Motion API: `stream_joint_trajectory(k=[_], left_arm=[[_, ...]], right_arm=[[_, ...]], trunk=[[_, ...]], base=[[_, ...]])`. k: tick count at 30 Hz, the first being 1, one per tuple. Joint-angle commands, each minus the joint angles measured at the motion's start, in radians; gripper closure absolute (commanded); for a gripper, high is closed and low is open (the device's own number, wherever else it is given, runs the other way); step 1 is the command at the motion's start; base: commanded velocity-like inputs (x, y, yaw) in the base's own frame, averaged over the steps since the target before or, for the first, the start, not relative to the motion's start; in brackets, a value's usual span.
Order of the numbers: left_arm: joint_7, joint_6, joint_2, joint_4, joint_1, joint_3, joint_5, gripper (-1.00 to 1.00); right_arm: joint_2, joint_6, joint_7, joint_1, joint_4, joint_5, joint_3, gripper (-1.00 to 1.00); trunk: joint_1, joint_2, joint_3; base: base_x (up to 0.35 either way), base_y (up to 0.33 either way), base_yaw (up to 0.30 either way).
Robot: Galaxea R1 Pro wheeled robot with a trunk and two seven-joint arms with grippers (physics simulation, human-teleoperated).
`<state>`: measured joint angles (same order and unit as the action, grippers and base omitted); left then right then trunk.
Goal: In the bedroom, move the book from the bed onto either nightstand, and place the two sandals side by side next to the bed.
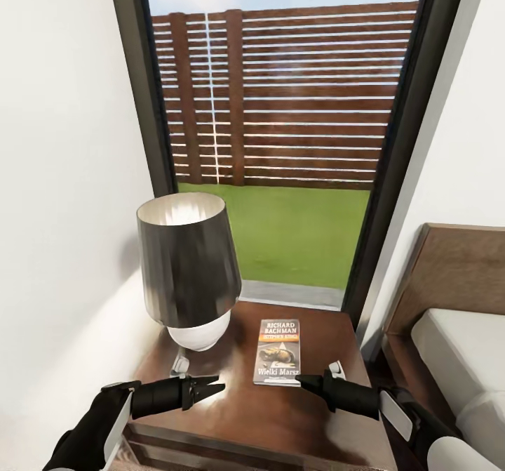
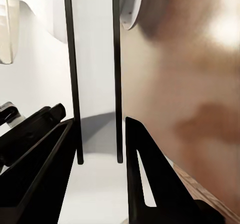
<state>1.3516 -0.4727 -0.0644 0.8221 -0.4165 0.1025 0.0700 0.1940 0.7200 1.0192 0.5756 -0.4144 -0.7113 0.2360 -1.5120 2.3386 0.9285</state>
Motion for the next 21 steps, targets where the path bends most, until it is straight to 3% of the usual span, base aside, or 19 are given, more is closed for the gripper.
stream_joint_trajectory(k=[1, 6, 14, 21], left_arm=[[0.003, -0.011, 0.0, 0.0, 0.0, 0.0, 0.002, -1.0], [0.003, -0.01, 0.0, 0.0, 0.0, 0.0, 0.002, -1.0], [0.003, -0.011, 0.0, 0.0, 0.0, 0.0, 0.002, -1.0], [0.003, -0.011, 0.0, 0.0, 0.0, 0.0, 0.002, -1.0]], right_arm=[[0.001, 0.006, 0.0, 0.001, 0.0, -0.008, 0.005, 1.0], [0.001, 0.006, 0.0, 0.001, 0.0, -0.008, 0.005, 1.0], [0.002, 0.006, 0.001, 0.001, 0.0, -0.008, 0.005, 1.0], [0.002, 0.006, 0.001, 0.001, 0.0, -0.008, 0.005, 1.0]], trunk=[[0.0, 0.0, 0.001], [-0.019, 0.035, 0.017], [-0.019, 0.035, 0.017], [-0.046, 0.084, 0.039]], base=[[0.0, 0.0, 0.0], [0.0, 0.0, 0.0], [0.0, 0.0, 0.0], [0.0, 0.0, 0.0]])
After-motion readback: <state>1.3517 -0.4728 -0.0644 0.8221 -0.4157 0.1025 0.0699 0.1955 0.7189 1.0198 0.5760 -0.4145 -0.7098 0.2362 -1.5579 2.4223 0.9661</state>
